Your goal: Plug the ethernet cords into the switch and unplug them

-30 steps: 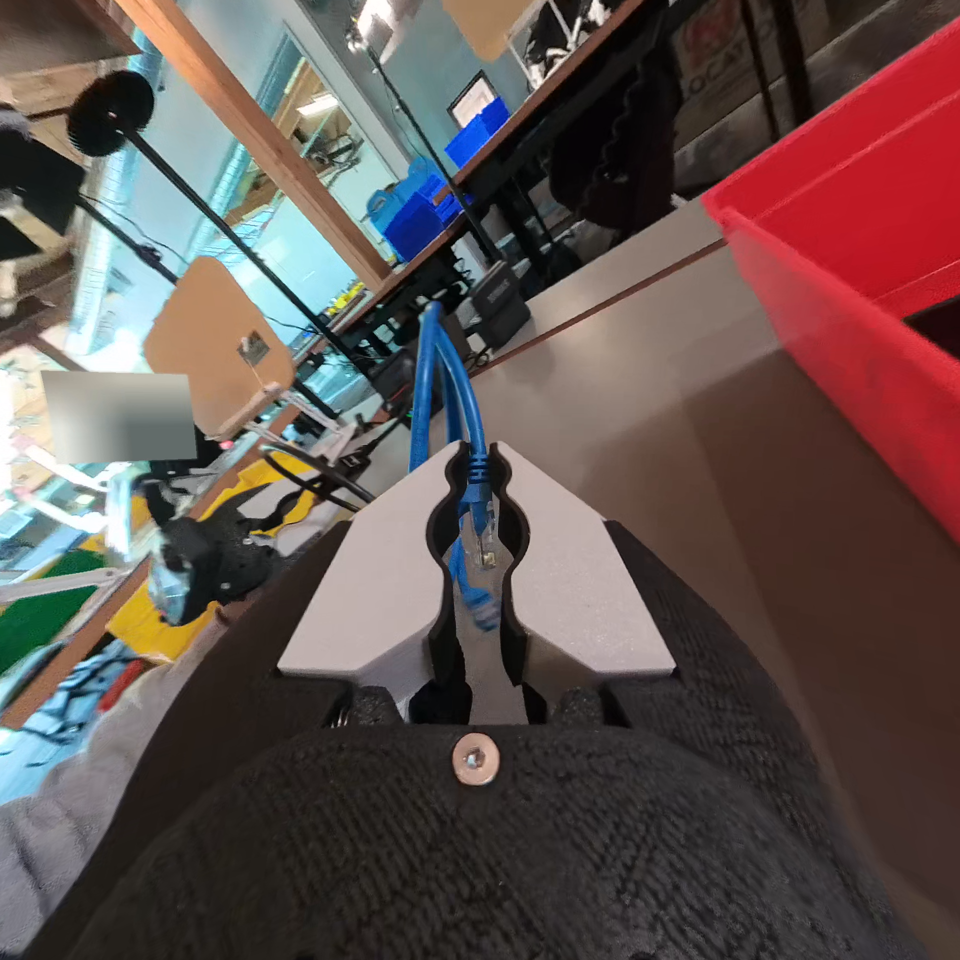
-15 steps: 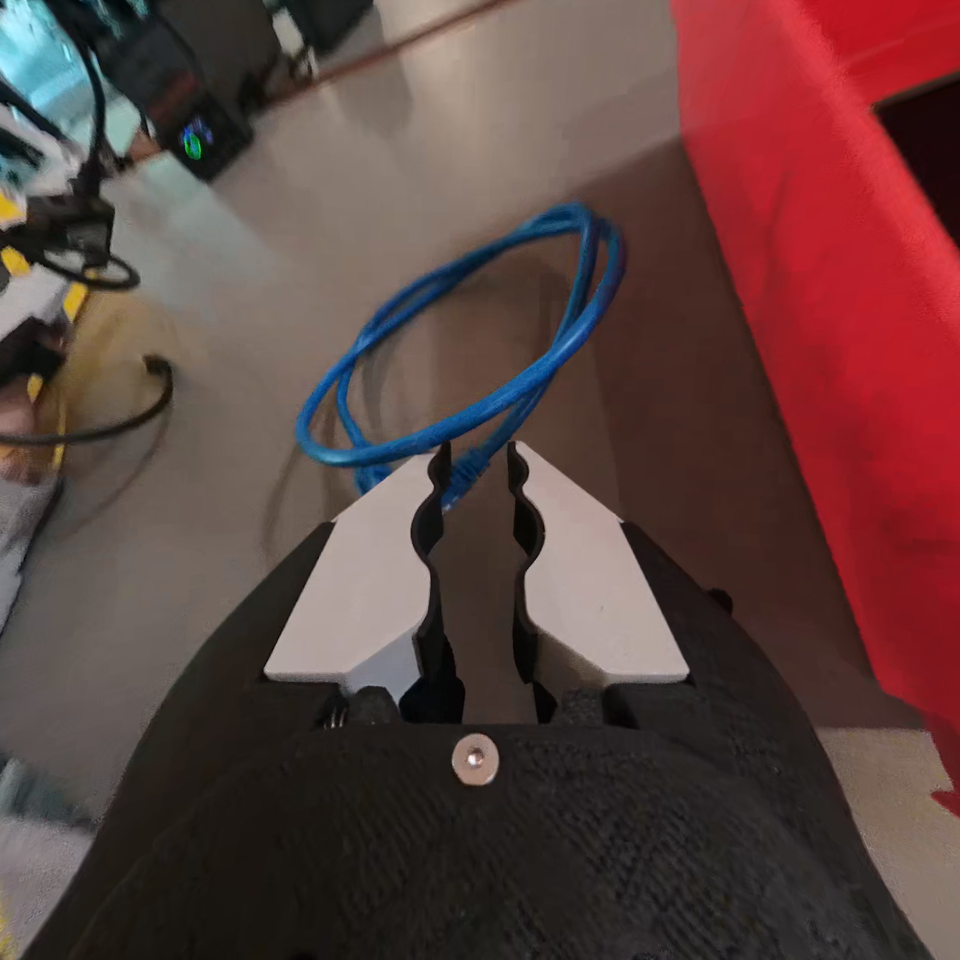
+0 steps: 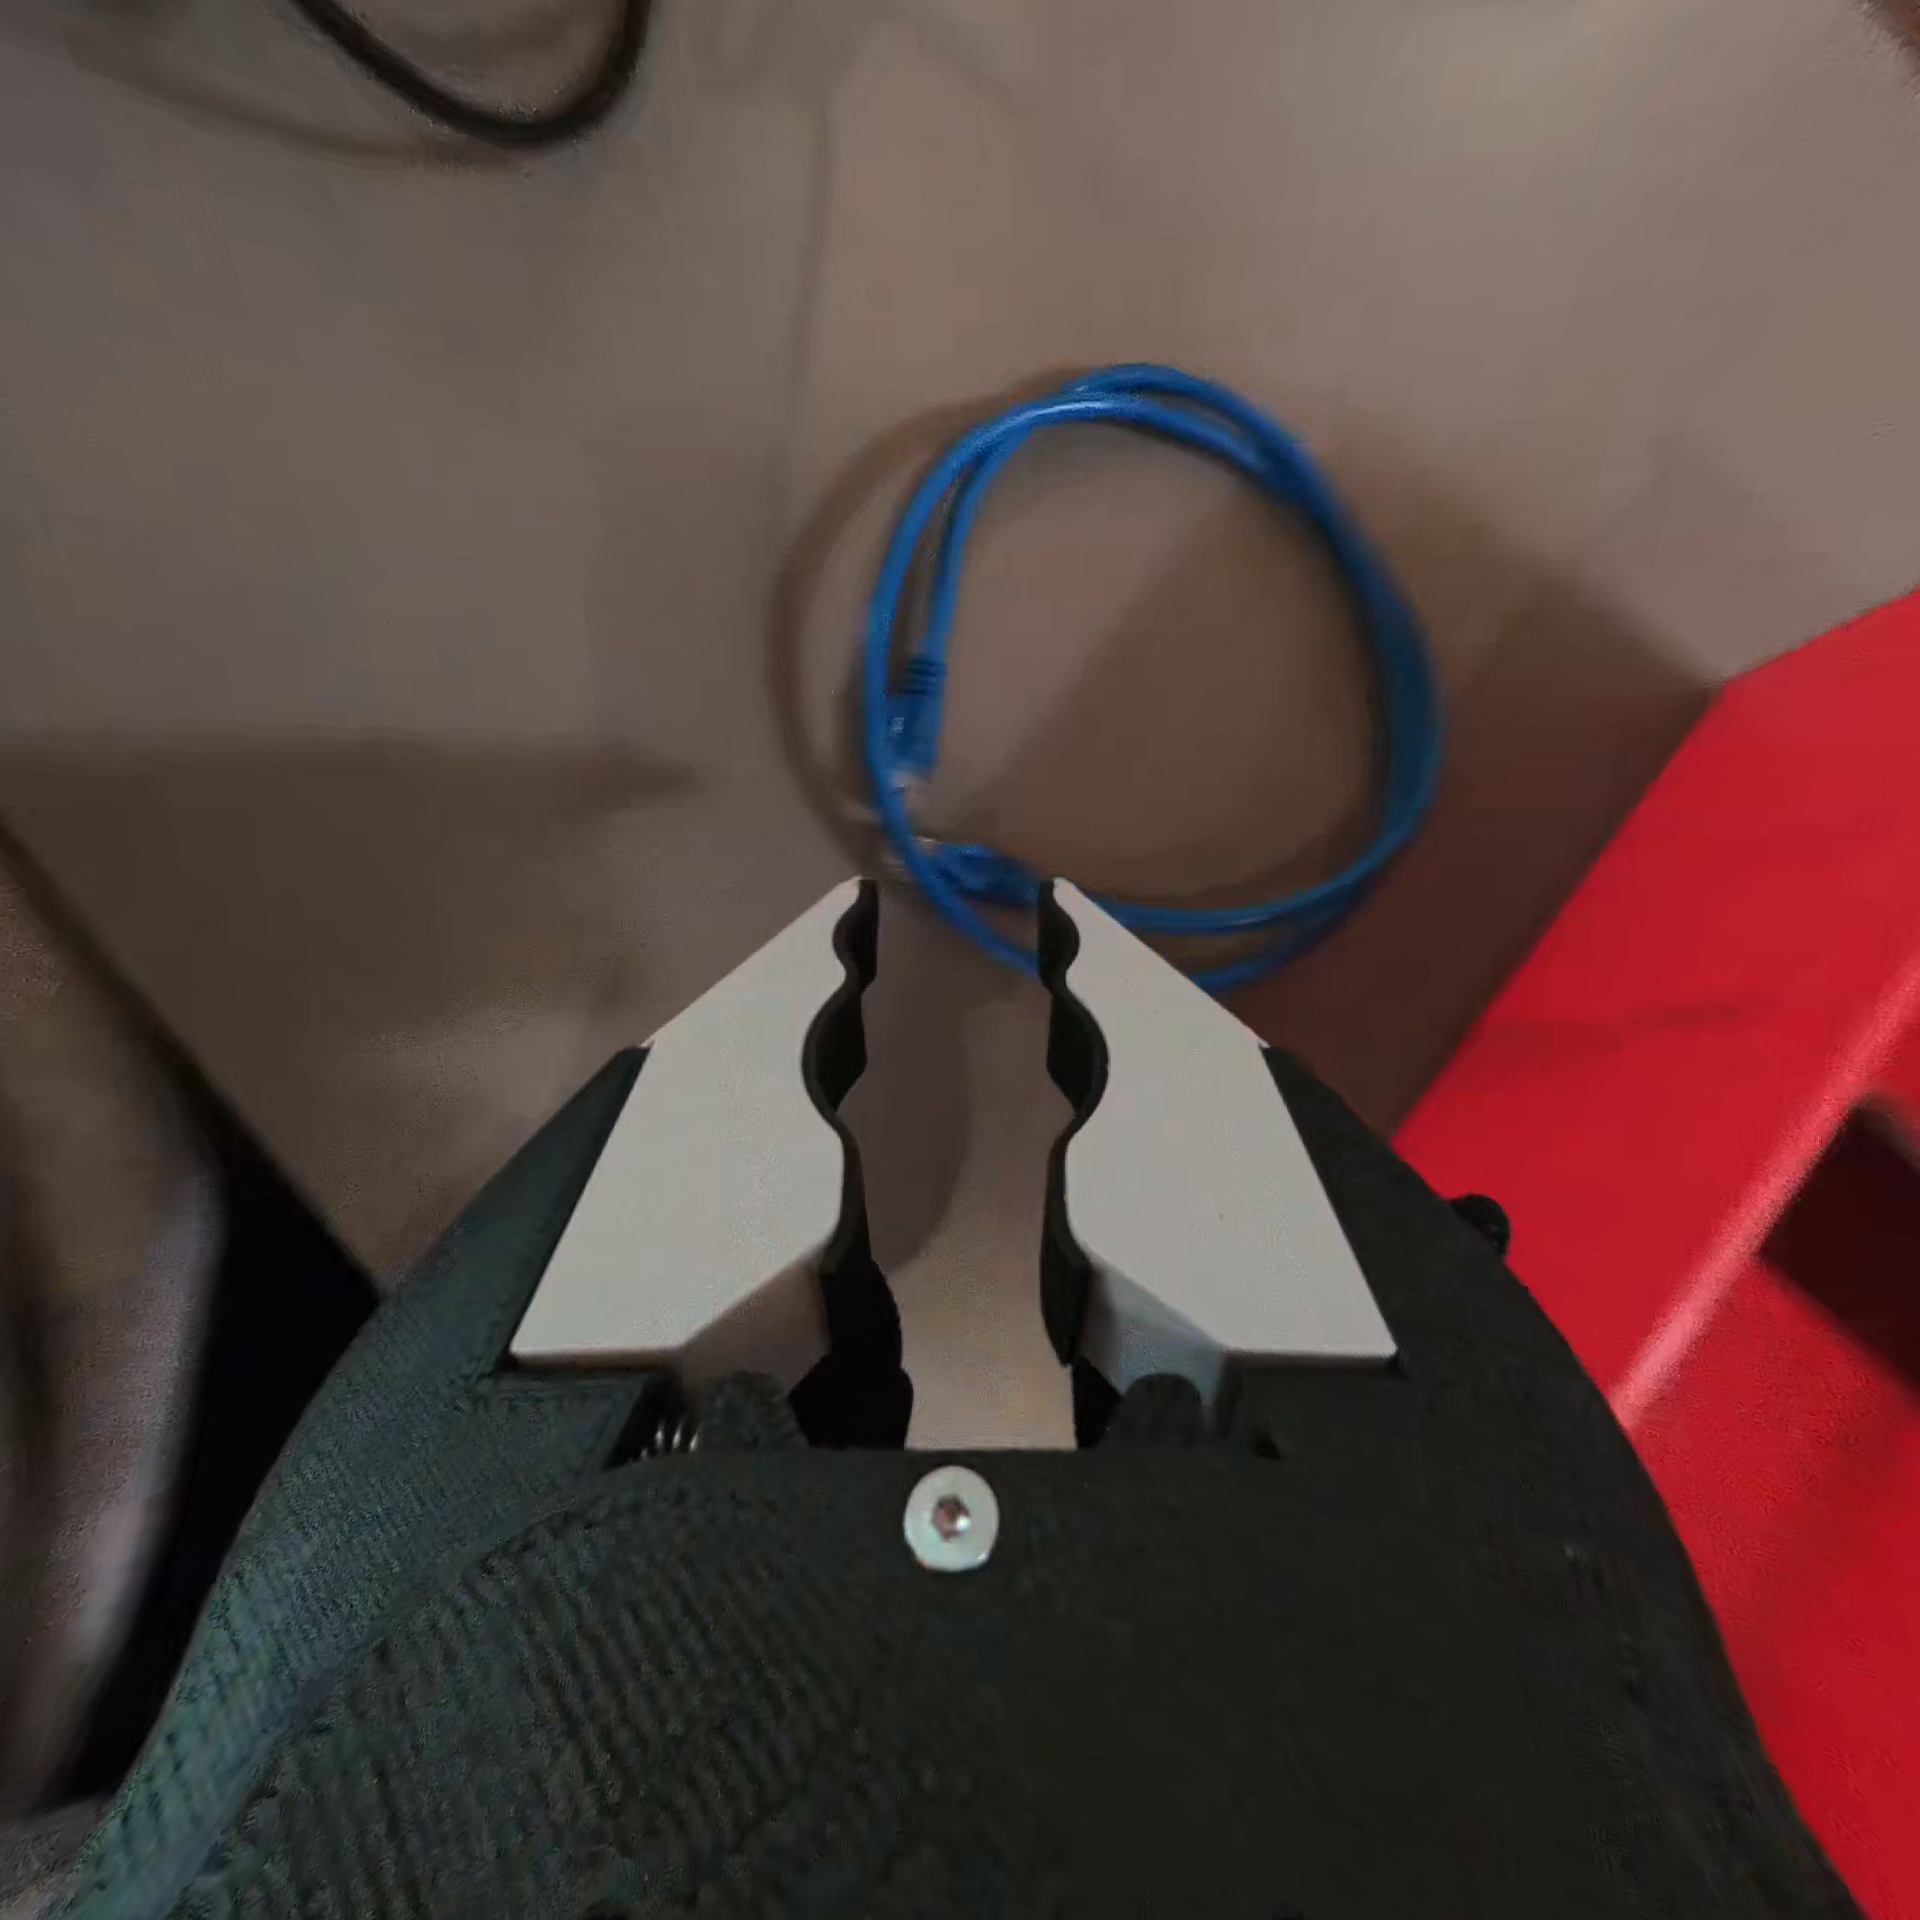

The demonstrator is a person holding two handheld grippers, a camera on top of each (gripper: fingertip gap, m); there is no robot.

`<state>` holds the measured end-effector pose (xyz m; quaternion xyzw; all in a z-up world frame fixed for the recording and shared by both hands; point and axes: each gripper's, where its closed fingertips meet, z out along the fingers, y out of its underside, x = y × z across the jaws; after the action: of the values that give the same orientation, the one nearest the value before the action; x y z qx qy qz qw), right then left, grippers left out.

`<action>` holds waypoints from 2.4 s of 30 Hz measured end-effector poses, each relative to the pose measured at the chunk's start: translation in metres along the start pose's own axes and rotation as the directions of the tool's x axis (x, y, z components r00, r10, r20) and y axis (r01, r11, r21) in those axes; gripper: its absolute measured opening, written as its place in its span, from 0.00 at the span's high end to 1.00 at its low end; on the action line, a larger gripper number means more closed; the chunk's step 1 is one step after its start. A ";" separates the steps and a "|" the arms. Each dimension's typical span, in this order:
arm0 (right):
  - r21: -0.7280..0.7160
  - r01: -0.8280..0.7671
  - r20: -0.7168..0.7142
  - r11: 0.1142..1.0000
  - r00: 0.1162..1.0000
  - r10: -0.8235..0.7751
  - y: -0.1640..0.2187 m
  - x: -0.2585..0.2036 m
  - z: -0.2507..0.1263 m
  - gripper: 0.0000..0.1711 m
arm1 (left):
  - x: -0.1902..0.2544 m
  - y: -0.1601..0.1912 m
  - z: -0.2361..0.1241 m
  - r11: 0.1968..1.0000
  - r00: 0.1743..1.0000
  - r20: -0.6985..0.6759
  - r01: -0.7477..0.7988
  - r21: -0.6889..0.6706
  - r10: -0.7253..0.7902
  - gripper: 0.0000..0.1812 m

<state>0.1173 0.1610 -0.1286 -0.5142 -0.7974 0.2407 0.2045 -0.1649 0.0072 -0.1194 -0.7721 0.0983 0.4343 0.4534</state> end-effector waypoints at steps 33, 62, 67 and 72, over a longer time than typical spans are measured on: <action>-0.192 0.547 0.398 0.815 0.803 -0.445 0.032 -0.002 0.051 0.88 | 0.017 -0.017 0.005 0.997 0.996 -0.067 -0.056 0.046 0.059 0.89; 0.148 0.002 0.127 0.989 0.992 -0.021 -0.170 -0.047 0.004 0.94 | 0.079 -0.070 -0.022 0.872 0.909 -0.172 -0.289 0.394 0.379 0.89; -0.038 -0.003 0.221 0.999 0.975 0.011 -0.167 -0.052 0.035 0.94 | 0.094 -0.074 -0.031 0.866 0.892 -0.292 -0.184 0.464 0.346 0.89; -0.305 -0.008 0.274 0.952 0.957 0.096 -0.128 -0.050 0.071 0.94 | 0.109 -0.078 -0.043 0.860 0.847 -0.413 -0.096 0.501 0.334 0.89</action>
<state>0.0035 0.0572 -0.1138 -0.5201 -0.8319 0.1937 0.0001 -0.0313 0.0439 -0.1451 -0.7087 0.3978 0.2396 0.5311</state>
